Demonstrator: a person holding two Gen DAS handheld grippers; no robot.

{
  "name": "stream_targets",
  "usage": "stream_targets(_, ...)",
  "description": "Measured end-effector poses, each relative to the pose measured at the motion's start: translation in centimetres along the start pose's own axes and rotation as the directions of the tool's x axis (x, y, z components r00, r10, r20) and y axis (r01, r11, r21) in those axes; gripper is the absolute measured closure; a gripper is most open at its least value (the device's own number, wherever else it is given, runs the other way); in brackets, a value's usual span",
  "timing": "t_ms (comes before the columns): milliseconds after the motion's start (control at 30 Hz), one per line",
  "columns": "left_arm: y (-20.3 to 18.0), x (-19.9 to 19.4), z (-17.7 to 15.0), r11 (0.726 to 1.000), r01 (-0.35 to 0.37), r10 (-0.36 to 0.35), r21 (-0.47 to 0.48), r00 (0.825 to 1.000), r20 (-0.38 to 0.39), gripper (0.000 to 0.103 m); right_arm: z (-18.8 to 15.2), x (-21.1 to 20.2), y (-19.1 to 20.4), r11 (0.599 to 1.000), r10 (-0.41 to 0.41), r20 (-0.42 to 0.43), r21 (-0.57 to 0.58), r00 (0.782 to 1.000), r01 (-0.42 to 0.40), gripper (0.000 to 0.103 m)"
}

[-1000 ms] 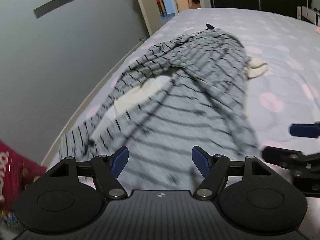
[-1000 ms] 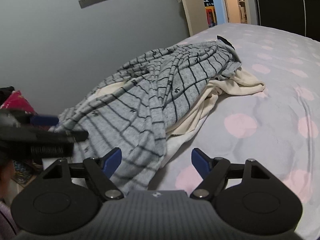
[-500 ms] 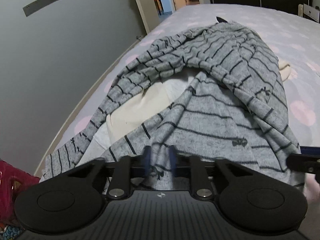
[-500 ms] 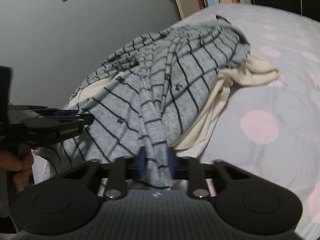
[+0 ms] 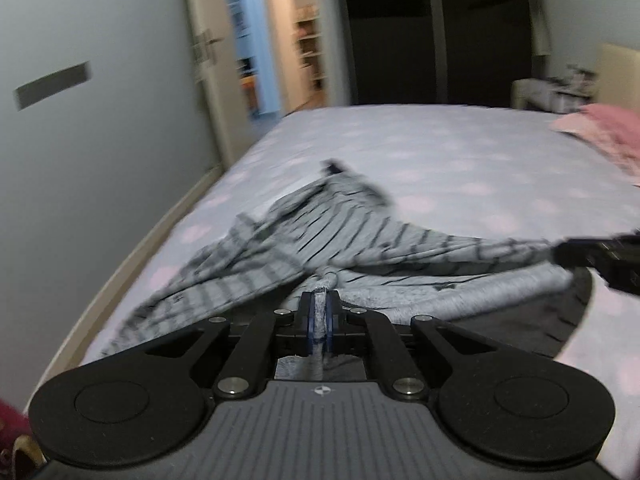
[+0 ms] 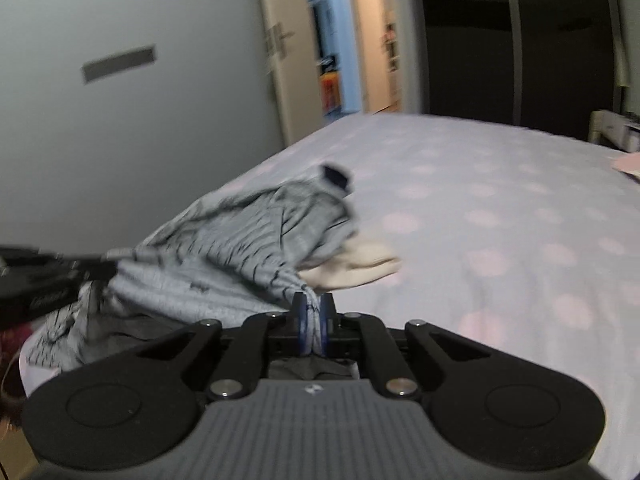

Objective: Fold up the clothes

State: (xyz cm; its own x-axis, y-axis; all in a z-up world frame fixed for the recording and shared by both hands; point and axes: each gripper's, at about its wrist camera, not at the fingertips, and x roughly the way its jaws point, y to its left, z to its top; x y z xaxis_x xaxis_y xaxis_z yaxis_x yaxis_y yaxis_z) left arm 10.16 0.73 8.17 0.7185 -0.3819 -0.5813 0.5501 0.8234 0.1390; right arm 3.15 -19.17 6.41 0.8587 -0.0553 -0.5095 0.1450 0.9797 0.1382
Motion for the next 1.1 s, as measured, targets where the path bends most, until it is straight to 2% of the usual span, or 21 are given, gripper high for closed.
stream_targets(100,-3.0,-2.5,-1.0,0.995,0.087,-0.088,0.057,0.996,0.017,0.099,-1.1,-3.9,-2.2,0.999,-0.044,0.024,0.031,0.999,0.043,0.096)
stream_targets(200,-5.6,-4.4,-2.5,0.98,0.173,-0.175,0.102,0.984,0.016,0.099,-3.0,-7.4,-4.0,0.995,-0.099,0.034,0.03,0.994,0.098,0.097)
stream_targets(300,-7.8,-5.7,-4.0,0.957,0.258,-0.261,0.129,0.965,0.007,0.099,-5.2,-10.7,-5.9,0.988,-0.153,0.02,0.033,0.988,0.152,0.099)
stream_targets(433,-11.4,-7.0,-5.8,0.915,0.369,-0.369,0.164,0.929,-0.032,0.099,-8.0,-14.7,-7.5,0.978,-0.206,-0.036,0.021,0.978,0.207,0.102)
stream_targets(533,-13.6,-7.2,-7.6,0.895,0.405,-0.393,0.185,0.914,-0.098,0.099,-10.4,-17.0,-7.9,0.943,-0.331,-0.04,-0.042,0.943,0.329,0.103)
stream_targets(600,-14.6,-6.9,-8.7,0.887,0.418,-0.395,0.197,0.907,-0.148,0.099,-12.2,-18.4,-8.6,0.926,-0.376,-0.056,-0.065,0.925,0.372,0.103)
stream_targets(700,-16.1,-6.4,-9.8,0.884,0.406,-0.36,0.232,0.908,-0.214,0.099,-14.5,-18.9,-9.6,0.95,-0.314,-0.155,-0.043,0.937,0.311,0.103)
stream_targets(767,-16.2,-5.4,-10.0,0.89,0.394,-0.334,0.23,0.906,-0.26,0.099,-15.9,-18.7,-9.6,0.959,-0.282,-0.188,-0.039,0.941,0.28,0.103)
stream_targets(800,-16.2,-5.0,-10.0,0.893,0.388,-0.324,0.227,0.905,-0.275,0.098,-16.4,-18.6,-9.3,0.965,-0.263,-0.202,-0.037,0.943,0.261,0.098)
stream_targets(867,-16.2,-4.6,-9.9,0.899,0.375,-0.307,0.224,0.907,-0.287,0.096,-16.9,-18.0,-8.6,0.978,-0.208,-0.216,-0.03,0.954,0.207,0.096)
stream_targets(900,-16.2,-4.9,-9.9,0.9,0.372,-0.304,0.226,0.909,-0.285,0.092,-17.1,-18.0,-8.2,0.984,-0.18,-0.22,-0.032,0.959,0.178,0.087)
stream_targets(933,-16.3,-5.3,-9.9,0.901,0.369,-0.301,0.228,0.911,-0.283,0.089,-17.1,-17.8,-7.7,0.987,-0.158,-0.22,-0.043,0.963,0.152,0.072)
stream_targets(967,-16.2,-5.6,-9.8,0.901,0.369,-0.302,0.228,0.911,-0.279,0.081,-17.1,-17.4,-7.0,0.99,-0.14,-0.216,-0.062,0.966,0.13,0.068)
stream_targets(1067,-16.0,-5.9,-9.1,0.9,0.365,-0.3,0.238,0.915,-0.27,0.071,-17.3,-16.8,-5.2,0.982,-0.131,-0.2,-0.16,0.971,0.1,0.064)
stream_targets(1100,-15.9,-5.9,-8.9,0.9,0.357,-0.291,0.248,0.919,-0.268,0.064,-17.3,-16.6,-5.0,0.977,-0.135,-0.202,-0.188,0.97,0.097,0.061)
